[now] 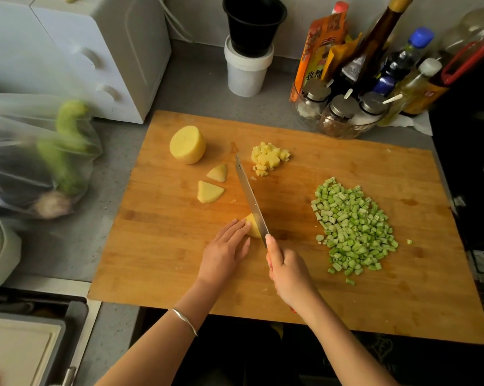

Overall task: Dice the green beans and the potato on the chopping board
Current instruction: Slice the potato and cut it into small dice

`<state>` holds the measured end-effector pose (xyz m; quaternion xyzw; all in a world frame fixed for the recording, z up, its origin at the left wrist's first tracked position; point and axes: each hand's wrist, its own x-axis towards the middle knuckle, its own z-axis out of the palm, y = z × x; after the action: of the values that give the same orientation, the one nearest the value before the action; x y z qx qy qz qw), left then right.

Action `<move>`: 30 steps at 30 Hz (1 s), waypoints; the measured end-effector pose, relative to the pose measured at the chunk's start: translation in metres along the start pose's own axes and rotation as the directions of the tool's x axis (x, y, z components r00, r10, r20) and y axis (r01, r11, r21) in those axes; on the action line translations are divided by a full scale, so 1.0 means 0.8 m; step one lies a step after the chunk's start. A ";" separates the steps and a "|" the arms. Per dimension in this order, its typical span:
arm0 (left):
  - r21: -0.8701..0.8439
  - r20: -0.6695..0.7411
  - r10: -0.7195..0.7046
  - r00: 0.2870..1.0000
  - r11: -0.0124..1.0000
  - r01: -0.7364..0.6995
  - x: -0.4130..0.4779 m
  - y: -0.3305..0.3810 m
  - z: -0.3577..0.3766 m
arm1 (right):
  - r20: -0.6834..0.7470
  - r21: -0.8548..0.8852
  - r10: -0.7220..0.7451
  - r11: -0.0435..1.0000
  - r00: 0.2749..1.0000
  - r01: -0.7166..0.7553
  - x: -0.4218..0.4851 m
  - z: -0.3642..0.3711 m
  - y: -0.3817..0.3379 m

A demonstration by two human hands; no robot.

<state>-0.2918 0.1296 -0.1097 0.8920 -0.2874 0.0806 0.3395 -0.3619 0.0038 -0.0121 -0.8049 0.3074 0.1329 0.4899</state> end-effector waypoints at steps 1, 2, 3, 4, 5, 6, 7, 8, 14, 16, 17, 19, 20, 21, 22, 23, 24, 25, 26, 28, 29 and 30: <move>-0.005 0.002 -0.005 1.000 1.000 0.005 0.000 0.000 0.000 | -0.001 -0.010 -0.001 1.000 1.000 0.001 0.000 0.000 -0.001; -0.007 0.005 -0.011 1.000 1.000 0.011 0.000 0.000 0.000 | -0.001 -0.016 -0.002 1.000 1.000 0.002 0.001 0.001 -0.001; -0.010 0.009 -0.017 1.000 1.000 0.017 0.000 -0.001 0.000 | -0.003 -0.020 -0.003 1.000 1.000 0.003 0.002 0.002 -0.001; -0.018 0.011 -0.022 1.000 1.000 0.022 0.001 -0.001 0.000 | -0.005 -0.023 -0.001 1.000 1.000 0.001 0.002 0.004 -0.001; -0.030 0.008 -0.028 1.000 0.999 0.028 0.001 -0.001 0.000 | -0.006 -0.023 0.002 1.000 1.000 -0.002 0.004 0.006 -0.002; -0.044 0.002 -0.033 0.999 0.998 0.033 0.001 -0.002 0.001 | -0.006 -0.021 0.006 1.000 1.000 -0.006 0.007 0.008 -0.001; -0.052 -0.005 -0.036 0.999 0.998 0.036 0.001 -0.002 0.001 | -0.004 -0.023 0.011 1.000 1.000 -0.011 0.010 0.010 -0.001; -0.057 -0.006 -0.036 0.999 0.998 0.035 0.001 -0.003 0.001 | -0.002 -0.032 0.020 0.999 1.000 -0.020 0.013 0.011 -0.001; -0.053 0.026 -0.035 0.999 0.998 0.037 0.000 -0.002 0.001 | 0.010 0.005 0.049 0.999 0.999 -0.049 0.020 0.013 0.004; -0.045 0.031 -0.039 0.999 0.998 0.040 0.000 0.000 -0.002 | 0.045 0.112 0.091 0.989 0.995 -0.096 0.024 0.009 0.002; -0.042 0.037 -0.042 0.998 0.998 0.044 0.000 0.000 -0.002 | 0.063 0.159 0.108 0.980 0.992 -0.116 0.025 0.005 0.001; -0.041 0.060 -0.045 0.997 0.998 0.047 -0.001 0.000 -0.003 | 0.065 0.189 0.094 0.976 0.994 -0.104 0.024 0.000 0.002; -0.038 0.075 -0.039 0.996 0.998 0.042 -0.001 0.000 -0.003 | 0.056 0.180 0.069 0.981 0.996 -0.078 0.021 -0.003 0.003; -0.033 0.088 -0.033 0.996 0.999 0.036 -0.003 0.000 -0.005 | 0.049 0.170 0.042 0.984 0.998 -0.049 0.018 -0.004 0.003; -0.025 0.095 -0.030 0.995 0.999 0.033 -0.004 0.000 -0.007 | 0.046 0.165 0.017 0.986 0.999 -0.024 0.014 -0.004 0.003; -0.010 0.090 -0.031 0.995 0.999 0.032 -0.007 0.000 -0.010 | 0.046 0.165 -0.001 0.986 0.999 -0.006 0.010 -0.003 0.003; 0.010 0.074 -0.035 0.997 0.999 0.035 -0.010 -0.001 -0.013 | 0.043 0.167 -0.012 0.986 0.999 0.005 0.006 -0.001 0.003; 0.035 0.054 -0.044 0.998 0.999 0.042 -0.013 -0.002 -0.016 | 0.037 0.167 -0.020 0.986 0.999 0.014 0.003 0.000 0.003; 0.059 0.034 -0.053 0.998 0.997 0.051 -0.016 -0.002 -0.018 | 0.032 0.168 -0.024 0.986 0.999 0.018 0.002 0.001 0.003; 0.091 0.012 -0.064 0.998 0.994 0.063 -0.022 -0.002 -0.022 | 0.038 0.172 -0.019 0.985 0.999 0.012 0.001 0.002 0.001; 0.100 0.012 -0.065 0.998 0.993 0.063 -0.023 -0.003 -0.023 | 0.045 0.173 -0.014 0.985 0.999 0.006 0.000 0.003 0.000; 0.109 0.013 -0.064 0.998 0.992 0.062 -0.023 -0.003 -0.024 | 0.049 0.175 -0.010 0.985 0.999 0.001 0.000 0.003 -0.002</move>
<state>-0.3051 0.1517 -0.1030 0.9184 -0.2573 0.0779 0.2904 -0.3607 0.0061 -0.0122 -0.7560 0.3032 0.1241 0.5667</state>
